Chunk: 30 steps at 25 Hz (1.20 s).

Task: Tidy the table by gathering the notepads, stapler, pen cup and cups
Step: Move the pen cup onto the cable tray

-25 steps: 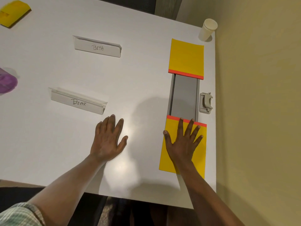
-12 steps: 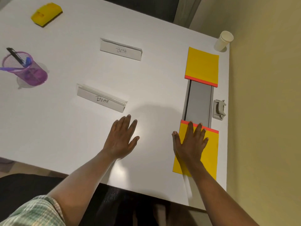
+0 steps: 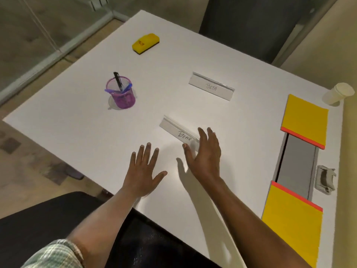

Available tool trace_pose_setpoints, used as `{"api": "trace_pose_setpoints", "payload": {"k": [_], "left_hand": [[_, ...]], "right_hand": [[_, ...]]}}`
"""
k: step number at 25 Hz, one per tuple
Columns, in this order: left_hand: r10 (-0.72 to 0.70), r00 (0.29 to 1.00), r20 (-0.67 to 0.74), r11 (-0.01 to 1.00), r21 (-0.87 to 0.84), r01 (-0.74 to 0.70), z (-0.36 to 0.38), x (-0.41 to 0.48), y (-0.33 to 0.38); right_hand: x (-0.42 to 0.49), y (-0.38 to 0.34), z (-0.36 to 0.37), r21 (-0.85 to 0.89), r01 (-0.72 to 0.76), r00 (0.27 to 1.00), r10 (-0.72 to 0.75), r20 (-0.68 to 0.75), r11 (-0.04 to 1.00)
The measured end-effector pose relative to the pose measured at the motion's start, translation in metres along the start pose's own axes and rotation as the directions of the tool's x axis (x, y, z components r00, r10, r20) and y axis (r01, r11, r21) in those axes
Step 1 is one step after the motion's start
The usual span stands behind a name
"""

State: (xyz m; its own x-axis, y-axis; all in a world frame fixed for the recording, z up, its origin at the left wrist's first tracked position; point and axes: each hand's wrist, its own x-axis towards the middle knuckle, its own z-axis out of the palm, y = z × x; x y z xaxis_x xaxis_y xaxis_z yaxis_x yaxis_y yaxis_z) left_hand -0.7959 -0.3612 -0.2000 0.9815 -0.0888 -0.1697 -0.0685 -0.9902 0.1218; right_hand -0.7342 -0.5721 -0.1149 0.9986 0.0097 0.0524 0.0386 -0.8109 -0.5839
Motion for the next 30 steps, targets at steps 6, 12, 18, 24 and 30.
{"api": "trace_pose_setpoints", "payload": {"k": [6,12,18,24,30], "left_hand": [[-0.020,1.000,0.020,0.999,-0.036,0.021,0.009,0.000,-0.009],[-0.016,0.997,-0.072,0.997,-0.070,0.010,0.014,-0.001,-0.010],[0.013,0.992,-0.124,0.993,-0.118,-0.028,0.017,-0.003,-0.012],[0.006,0.994,-0.110,0.995,-0.095,-0.017,0.021,-0.001,-0.012],[-0.022,0.993,-0.115,0.997,-0.078,0.013,0.020,-0.001,-0.012]], "right_hand": [[0.059,-0.102,0.062,0.116,0.182,0.921,-0.211,0.328,0.976],[0.121,-0.168,0.108,0.050,0.321,0.870,-0.315,0.380,0.946],[0.153,-0.187,0.139,-0.056,0.340,0.859,-0.287,0.424,0.939],[0.148,-0.187,0.143,-0.027,0.278,0.902,-0.252,0.351,0.960],[0.111,-0.162,0.104,0.061,0.294,0.920,-0.300,0.253,0.954]]}}
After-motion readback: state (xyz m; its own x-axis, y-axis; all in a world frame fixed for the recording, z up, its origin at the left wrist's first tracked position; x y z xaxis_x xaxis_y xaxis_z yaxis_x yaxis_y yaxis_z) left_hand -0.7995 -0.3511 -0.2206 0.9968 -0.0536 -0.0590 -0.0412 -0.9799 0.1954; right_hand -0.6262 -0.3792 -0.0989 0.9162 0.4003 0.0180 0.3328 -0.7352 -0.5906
